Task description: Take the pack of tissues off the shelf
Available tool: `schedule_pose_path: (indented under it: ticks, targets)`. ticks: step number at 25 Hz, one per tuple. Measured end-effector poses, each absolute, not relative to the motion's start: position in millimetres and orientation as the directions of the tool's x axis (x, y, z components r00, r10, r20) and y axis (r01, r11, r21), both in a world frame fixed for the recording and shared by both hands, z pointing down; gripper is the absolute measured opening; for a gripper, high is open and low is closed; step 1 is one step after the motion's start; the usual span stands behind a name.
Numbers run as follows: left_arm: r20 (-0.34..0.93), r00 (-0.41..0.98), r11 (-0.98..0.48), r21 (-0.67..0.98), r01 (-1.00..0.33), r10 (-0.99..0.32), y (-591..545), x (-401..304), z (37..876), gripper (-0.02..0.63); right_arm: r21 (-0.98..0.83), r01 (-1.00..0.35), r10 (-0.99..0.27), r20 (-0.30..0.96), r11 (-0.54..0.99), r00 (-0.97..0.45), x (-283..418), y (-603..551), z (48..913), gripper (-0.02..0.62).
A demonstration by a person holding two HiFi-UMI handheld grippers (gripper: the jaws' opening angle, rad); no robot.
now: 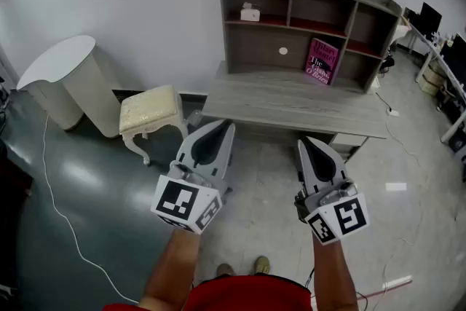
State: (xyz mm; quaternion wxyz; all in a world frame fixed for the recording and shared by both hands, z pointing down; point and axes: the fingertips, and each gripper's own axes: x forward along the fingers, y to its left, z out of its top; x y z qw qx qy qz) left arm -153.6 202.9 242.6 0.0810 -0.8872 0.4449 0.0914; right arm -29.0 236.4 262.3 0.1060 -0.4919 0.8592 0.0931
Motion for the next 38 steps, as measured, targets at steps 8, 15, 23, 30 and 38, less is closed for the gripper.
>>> schedule_pose_path:
  ticks: [8, 15, 23, 30, 38]
  targets:
    - [-0.230, 0.575, -0.576, -0.071, -0.815, -0.785, 193, -136, 244, 0.011, 0.027, -0.860, -0.815, -0.304, 0.510, -0.493, -8, 228, 260, 0.005]
    - [-0.233, 0.547, -0.543, -0.083, -0.835, -0.804, 174, -103, 248, 0.011, 0.020, -0.849, -0.802, -0.318, 0.528, -0.506, 29, 219, 267, 0.005]
    - [-0.235, 0.495, -0.494, -0.066, -0.867, -0.837, 134, -76, 252, 0.012, 0.016, -0.842, -0.796, -0.315, 0.540, -0.517, 72, 191, 275, 0.005]
    - [-0.258, 0.486, -0.487, -0.064, -0.871, -0.835, 68, -66, 249, 0.012, 0.034, -0.843, -0.795, -0.316, 0.537, -0.519, 86, 135, 279, 0.005]
    - [-0.265, 0.463, -0.469, -0.044, -0.882, -0.846, -71, -71, 261, 0.012, 0.061, -0.842, -0.799, -0.287, 0.536, -0.529, 87, 8, 283, 0.005]
